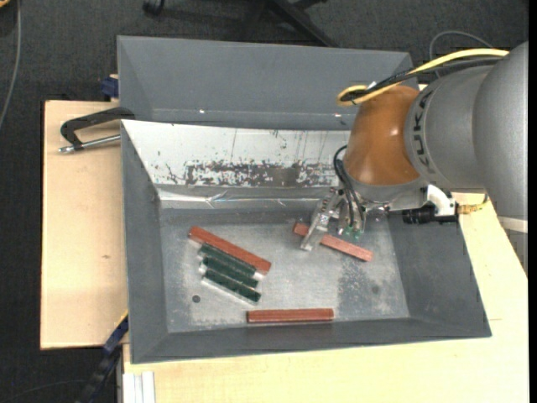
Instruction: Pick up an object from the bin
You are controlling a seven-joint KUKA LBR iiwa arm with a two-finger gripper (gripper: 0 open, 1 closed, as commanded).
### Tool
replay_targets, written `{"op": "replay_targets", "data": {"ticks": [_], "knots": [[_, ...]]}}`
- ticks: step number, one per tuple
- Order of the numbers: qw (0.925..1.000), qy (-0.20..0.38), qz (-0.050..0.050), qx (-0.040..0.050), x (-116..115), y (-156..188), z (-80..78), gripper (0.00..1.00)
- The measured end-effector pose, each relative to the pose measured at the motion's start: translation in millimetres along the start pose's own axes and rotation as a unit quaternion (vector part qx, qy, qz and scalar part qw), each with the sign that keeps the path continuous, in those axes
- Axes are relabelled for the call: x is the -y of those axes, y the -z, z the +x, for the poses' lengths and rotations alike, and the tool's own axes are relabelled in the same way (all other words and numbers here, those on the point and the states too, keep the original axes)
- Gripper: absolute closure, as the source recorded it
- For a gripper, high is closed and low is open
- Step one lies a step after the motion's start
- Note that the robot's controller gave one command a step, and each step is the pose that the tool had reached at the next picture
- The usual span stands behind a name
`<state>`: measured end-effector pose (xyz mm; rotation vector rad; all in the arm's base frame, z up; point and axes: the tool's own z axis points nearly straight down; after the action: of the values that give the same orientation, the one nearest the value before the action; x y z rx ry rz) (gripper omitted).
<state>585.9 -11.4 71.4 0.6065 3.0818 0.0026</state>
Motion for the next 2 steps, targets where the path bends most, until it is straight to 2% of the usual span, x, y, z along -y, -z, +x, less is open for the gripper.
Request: {"op": "replay_targets", "data": {"ticks": [2], "knots": [[1.0000, 0.000, 0.001, -0.0014, 0.5, 4.1, 1.4, 1.00]]}}
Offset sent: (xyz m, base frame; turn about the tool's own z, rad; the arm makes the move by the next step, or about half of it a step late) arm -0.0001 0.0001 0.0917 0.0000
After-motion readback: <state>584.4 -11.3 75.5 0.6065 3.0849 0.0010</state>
